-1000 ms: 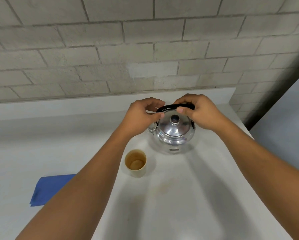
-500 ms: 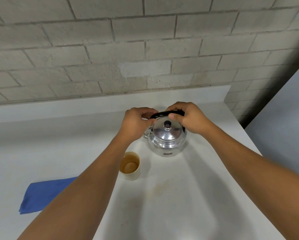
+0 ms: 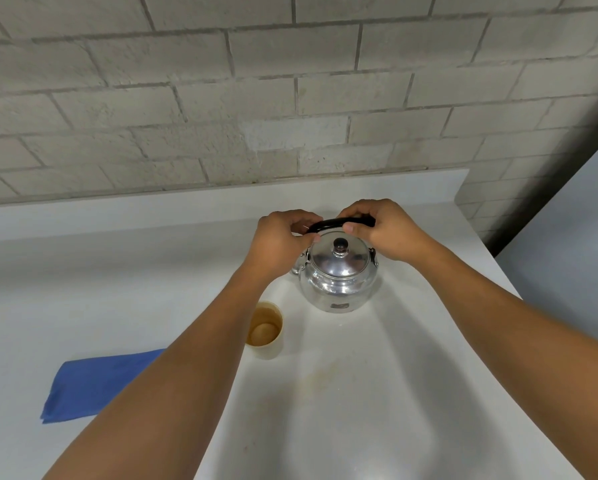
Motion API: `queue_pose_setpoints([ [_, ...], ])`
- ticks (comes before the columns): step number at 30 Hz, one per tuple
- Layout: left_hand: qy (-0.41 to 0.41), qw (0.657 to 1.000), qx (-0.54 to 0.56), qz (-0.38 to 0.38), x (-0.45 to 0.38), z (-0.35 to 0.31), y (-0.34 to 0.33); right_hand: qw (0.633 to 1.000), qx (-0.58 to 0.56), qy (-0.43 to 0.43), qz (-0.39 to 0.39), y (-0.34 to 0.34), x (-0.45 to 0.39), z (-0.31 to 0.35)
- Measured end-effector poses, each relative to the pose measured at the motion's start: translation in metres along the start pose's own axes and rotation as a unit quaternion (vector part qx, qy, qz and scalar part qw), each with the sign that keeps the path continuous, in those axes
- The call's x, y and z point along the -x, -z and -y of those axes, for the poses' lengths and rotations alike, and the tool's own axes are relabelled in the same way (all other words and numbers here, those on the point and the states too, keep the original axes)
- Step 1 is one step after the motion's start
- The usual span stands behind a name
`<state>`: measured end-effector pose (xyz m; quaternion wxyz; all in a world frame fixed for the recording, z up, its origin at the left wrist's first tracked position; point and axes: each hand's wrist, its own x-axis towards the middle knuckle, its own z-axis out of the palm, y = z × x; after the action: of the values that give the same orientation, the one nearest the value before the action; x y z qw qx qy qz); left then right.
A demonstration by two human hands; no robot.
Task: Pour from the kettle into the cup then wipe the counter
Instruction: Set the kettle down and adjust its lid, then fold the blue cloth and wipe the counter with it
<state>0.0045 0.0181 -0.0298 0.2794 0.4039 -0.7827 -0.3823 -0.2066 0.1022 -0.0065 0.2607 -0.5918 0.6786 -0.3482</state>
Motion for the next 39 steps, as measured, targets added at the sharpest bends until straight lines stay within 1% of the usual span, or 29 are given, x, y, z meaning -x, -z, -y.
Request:
queue_pose_setpoints([
  [2,0.004,1.000,0.009,0.016,0.000,-0.001,0.003,0.999,0.041,-0.002,0.000,0.003,-0.001,0.006],
  [5,0.007,0.999,0.029,0.037,0.004,-0.004,0.013,0.993,0.115,0.020,-0.002,0.006,-0.002,0.019],
  [10,-0.022,0.998,-0.020,0.056,0.027,-0.004,0.051,0.983,0.161,0.085,-0.022,-0.007,0.006,0.054],
  [13,-0.033,0.995,-0.066,0.071,0.050,0.002,0.083,0.982,0.154,0.111,0.000,-0.026,0.015,0.082],
  [16,-0.025,0.993,-0.093,0.075,0.078,0.020,0.118,0.983,0.131,0.128,0.026,-0.056,0.025,0.108],
  [24,0.061,0.989,-0.124,0.051,0.165,0.113,0.207,0.985,0.006,0.167,0.051,-0.166,0.056,0.166],
  [28,0.097,0.983,-0.146,0.059,0.192,0.154,0.231,0.989,-0.019,0.118,0.088,-0.227,0.060,0.173],
  [33,0.152,0.970,-0.174,0.073,0.209,0.201,0.245,0.992,0.010,0.025,0.119,-0.288,0.057,0.164],
  [39,0.142,0.956,-0.233,0.108,0.222,0.230,0.250,0.985,0.067,-0.054,0.150,-0.333,0.058,0.148],
])
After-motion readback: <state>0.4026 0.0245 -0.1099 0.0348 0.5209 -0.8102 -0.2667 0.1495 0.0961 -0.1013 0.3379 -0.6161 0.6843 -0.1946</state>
